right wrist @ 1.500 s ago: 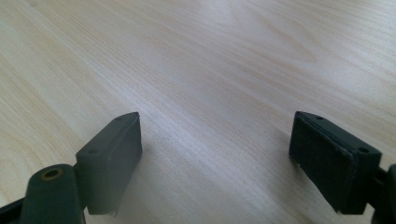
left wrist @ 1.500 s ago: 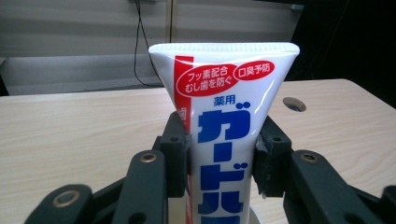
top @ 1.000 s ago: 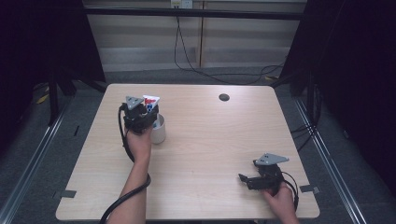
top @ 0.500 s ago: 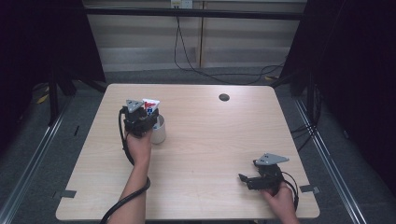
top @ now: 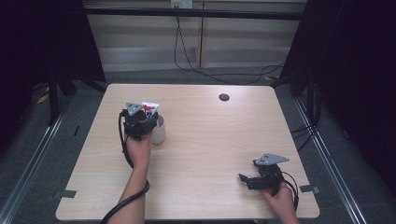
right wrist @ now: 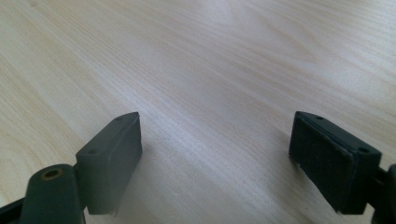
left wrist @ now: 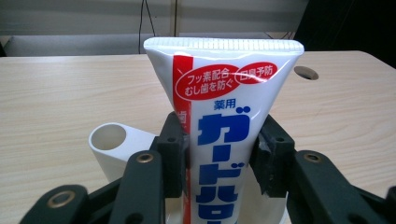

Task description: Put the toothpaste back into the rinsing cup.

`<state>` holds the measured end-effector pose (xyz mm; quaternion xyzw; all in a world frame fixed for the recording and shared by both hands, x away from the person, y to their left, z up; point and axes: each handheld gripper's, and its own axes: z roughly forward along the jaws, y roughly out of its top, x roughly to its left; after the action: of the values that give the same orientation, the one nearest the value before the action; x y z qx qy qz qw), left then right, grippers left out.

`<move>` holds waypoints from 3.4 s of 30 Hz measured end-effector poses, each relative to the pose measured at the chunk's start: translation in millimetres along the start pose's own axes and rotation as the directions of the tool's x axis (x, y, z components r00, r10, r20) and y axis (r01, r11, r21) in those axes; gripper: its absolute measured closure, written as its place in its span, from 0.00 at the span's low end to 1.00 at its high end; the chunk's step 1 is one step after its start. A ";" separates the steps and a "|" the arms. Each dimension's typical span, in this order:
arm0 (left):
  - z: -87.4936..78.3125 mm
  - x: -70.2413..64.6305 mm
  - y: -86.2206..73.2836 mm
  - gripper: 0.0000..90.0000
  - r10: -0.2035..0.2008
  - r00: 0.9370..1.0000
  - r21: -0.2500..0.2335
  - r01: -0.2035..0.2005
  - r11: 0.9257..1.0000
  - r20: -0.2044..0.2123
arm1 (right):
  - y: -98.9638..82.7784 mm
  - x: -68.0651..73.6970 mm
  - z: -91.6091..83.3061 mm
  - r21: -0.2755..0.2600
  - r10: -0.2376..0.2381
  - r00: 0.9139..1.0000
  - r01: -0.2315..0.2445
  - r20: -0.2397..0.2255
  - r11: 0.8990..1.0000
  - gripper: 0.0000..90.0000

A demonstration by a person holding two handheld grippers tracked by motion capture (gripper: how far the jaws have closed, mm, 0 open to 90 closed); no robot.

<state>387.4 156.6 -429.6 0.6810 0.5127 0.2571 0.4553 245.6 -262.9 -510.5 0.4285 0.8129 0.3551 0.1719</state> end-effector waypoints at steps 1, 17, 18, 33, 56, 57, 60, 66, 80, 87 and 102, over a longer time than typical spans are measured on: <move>-0.1 -0.2 -0.4 0.68 0.005 1.000 0.001 -0.005 1.000 -0.002 | 0.0 -0.1 0.1 -0.001 0.000 1.000 0.000 -0.002 1.000 0.18; -2.0 0.3 -10.1 0.66 0.010 1.000 0.020 -0.010 1.000 -0.006 | 0.0 -0.1 0.1 -0.001 0.000 1.000 0.000 -0.002 1.000 0.18; -2.5 0.8 -10.9 0.66 0.018 1.000 0.024 -0.017 1.000 -0.007 | 0.0 0.0 0.1 -0.001 0.000 1.000 0.000 -0.002 1.000 0.18; -9.2 -1.7 -16.8 0.65 0.043 0.999 0.018 -0.043 0.999 0.004 | 0.0 -0.1 0.1 -0.001 0.000 1.000 0.000 -0.002 1.000 0.18; -13.3 -8.2 -24.4 0.47 0.086 0.996 -0.015 -0.086 0.996 -0.019 | 0.0 0.1 0.1 -0.001 0.002 1.000 -0.002 -0.002 1.000 0.18; -13.4 -8.3 -24.3 0.46 0.086 0.996 -0.016 -0.086 0.996 -0.019 | 0.0 0.0 0.2 -0.002 0.000 1.000 0.000 -0.002 1.000 0.18; -13.5 -8.3 -23.8 0.43 0.087 0.996 -0.020 -0.087 0.996 -0.022 | 0.0 -0.1 0.3 -0.003 -0.001 1.000 0.001 -0.003 1.000 0.18; -16.0 -7.7 -19.3 0.40 0.093 0.995 -0.033 -0.094 0.995 -0.019 | 0.0 0.1 0.1 -0.001 0.002 1.000 -0.002 -0.002 1.000 0.18; -22.5 -5.8 -11.2 0.31 0.095 0.995 -0.044 -0.095 0.995 -0.012 | 0.0 -0.2 0.3 -0.003 -0.002 1.000 0.002 -0.003 1.000 0.18; -27.1 -3.6 -11.3 0.26 0.092 0.996 -0.049 -0.091 0.995 0.003 | 0.0 -0.2 0.3 -0.003 -0.002 1.000 0.002 -0.003 1.000 0.18; -36.2 -0.4 -11.5 0.19 0.104 0.994 -0.036 -0.103 0.994 0.027 | 0.0 0.1 0.1 -0.001 0.002 1.000 -0.002 -0.002 1.000 0.18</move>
<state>352.4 169.8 -423.3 0.7024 0.4656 0.2795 0.4602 245.6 -262.8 -510.5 0.4286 0.8126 0.3559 0.1709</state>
